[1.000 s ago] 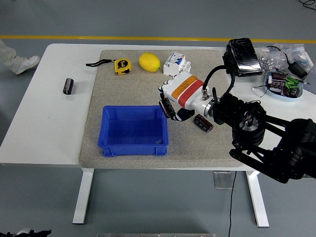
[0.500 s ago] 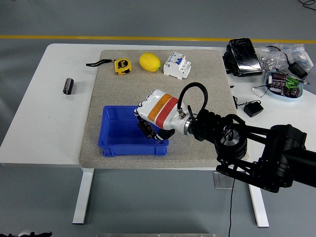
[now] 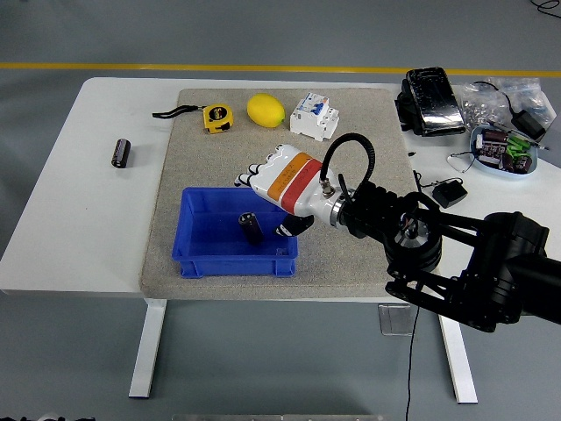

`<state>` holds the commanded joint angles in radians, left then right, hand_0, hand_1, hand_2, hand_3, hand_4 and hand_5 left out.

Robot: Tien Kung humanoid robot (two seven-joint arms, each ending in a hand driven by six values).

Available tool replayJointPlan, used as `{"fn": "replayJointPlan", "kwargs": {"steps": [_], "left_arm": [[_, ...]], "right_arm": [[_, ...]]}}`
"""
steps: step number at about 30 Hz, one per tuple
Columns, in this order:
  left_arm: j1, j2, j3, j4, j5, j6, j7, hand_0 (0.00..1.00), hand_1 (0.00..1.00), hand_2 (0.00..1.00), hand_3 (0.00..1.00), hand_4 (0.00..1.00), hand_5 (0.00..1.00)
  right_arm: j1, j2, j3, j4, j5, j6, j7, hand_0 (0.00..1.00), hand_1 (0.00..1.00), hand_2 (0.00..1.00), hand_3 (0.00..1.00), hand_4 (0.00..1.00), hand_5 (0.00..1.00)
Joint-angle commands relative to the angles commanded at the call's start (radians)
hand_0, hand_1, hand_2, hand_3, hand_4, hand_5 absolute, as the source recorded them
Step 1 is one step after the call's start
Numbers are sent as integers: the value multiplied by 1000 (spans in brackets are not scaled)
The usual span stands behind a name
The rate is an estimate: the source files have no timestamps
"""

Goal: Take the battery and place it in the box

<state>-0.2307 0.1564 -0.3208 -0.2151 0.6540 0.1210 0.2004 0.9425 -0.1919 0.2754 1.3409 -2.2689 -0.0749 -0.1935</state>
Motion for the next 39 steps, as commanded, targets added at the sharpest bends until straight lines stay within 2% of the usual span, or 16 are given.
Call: {"fn": "replayJointPlan", "kwargs": {"steps": [3,7,12,14,16,21,25,34,39], "left_arm": [[0,-1,-3,1,8,-5,5,782,788,840,650,644,534],[-1,-2,-5,1,12,-8,7,783,789,846,652,648,527],[0,0,1,2,-3,-3,2,783,789,846,652,648,527],[0,0,0,2,-6,0,1,772,787,840,650,643,529],[0,1,-4,1,-4,3,0,772,787,840,650,643,529],[1,1,-12,0,3,7,1,770,778,837,648,654,529],[0,0,-15,-1,10,8,2,773,773,829,647,660,528],[0,-3,-21,-4,19,9,3,771,770,826,645,662,528],[2,-4,-19,-5,18,9,2,769,768,823,644,663,529]], "right_arm": [[-1,-2,-1,6,0,3,5,60,222,754,829,998,303],[-3,-26,26,17,0,20,5,59,223,742,807,998,306],[10,-100,67,35,0,86,20,59,223,742,807,998,306],[17,-130,70,39,0,103,33,59,221,726,769,998,323],[32,-167,55,36,0,131,55,59,221,726,769,998,323],[59,-208,-6,10,0,154,104,60,222,726,772,998,324],[71,-210,-53,-32,0,142,136,67,227,737,774,998,322],[85,-164,-107,-164,0,91,187,70,228,757,788,998,306],[86,-142,-131,-235,0,102,222,70,228,760,794,998,297]]}}
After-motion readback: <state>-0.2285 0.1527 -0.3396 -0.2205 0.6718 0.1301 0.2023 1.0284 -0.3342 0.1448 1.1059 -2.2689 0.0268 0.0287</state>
